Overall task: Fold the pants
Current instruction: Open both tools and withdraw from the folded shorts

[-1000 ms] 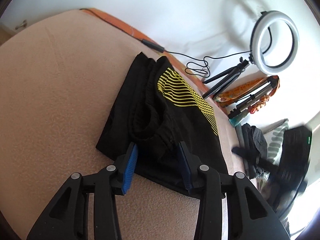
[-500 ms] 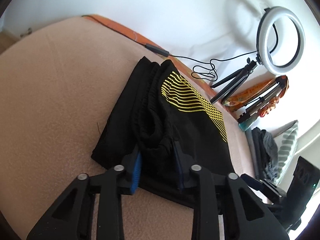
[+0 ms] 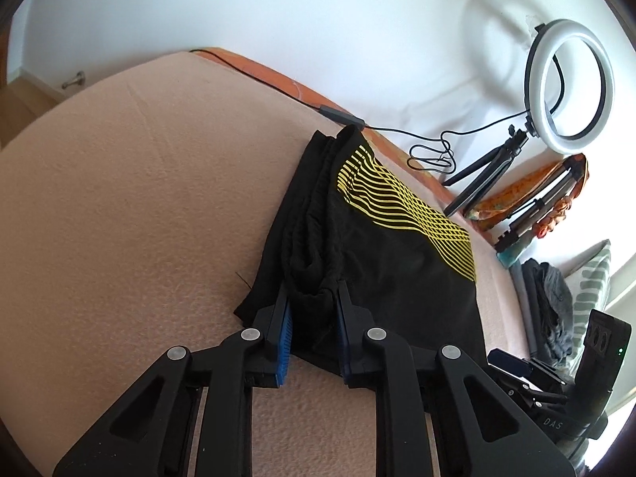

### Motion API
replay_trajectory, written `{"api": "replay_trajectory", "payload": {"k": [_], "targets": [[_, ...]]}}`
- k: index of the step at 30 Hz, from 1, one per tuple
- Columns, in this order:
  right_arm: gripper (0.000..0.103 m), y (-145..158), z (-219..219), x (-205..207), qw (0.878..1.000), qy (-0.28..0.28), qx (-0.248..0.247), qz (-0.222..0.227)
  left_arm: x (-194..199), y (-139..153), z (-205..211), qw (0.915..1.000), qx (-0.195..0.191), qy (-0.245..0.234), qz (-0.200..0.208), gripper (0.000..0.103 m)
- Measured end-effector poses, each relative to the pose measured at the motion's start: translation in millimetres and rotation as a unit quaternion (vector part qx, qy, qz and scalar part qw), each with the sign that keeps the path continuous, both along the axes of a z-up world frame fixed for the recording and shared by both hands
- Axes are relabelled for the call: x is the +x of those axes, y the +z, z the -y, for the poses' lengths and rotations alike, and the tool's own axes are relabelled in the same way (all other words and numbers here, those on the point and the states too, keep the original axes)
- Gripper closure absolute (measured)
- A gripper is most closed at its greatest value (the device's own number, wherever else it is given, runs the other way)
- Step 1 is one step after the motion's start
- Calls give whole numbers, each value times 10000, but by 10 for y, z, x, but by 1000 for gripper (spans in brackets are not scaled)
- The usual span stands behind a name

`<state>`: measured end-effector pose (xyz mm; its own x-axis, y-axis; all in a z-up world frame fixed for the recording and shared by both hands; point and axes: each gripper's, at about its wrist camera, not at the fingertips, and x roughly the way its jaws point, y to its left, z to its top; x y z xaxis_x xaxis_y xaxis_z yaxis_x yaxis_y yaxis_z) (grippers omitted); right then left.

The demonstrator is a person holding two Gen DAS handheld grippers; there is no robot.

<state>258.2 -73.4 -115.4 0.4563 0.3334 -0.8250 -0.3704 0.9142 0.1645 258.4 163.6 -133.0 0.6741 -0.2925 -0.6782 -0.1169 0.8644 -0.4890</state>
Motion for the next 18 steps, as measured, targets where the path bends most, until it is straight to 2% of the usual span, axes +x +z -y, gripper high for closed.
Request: {"api": "replay_trajectory", "payload": {"k": [3,4,7,11,13,14,15,18], "targets": [[42,-53,-51,-7,9999,147,-50,-55,-9,43,11,9999,151,-1,-8,86],[42,-64,-68,-15,9998,196,-74,-51,-15,44,-2,9999,154,-9,-20,82],[42,-97,-59,-15,9996,260,-95,-85,-18,50,-29,9998,134,-91,-125,79],[42,-117,87,51,9991,202,266,-273,-86,159,-81,9996,220,-104,-122,70],[42,-92,176,62,9982,150,467,-337,-129,201,-103,9998,102,-134,-91,66],[42,-75,211,53,9978,128,551,-346,-158,215,-126,9999,-30,-143,-84,56],[42,-62,265,49,9971,95,663,-365,-183,221,-144,9998,-144,-120,-87,52],[41,-38,378,3,9949,-27,911,-424,-270,209,-211,9984,-536,52,-173,50]]}}
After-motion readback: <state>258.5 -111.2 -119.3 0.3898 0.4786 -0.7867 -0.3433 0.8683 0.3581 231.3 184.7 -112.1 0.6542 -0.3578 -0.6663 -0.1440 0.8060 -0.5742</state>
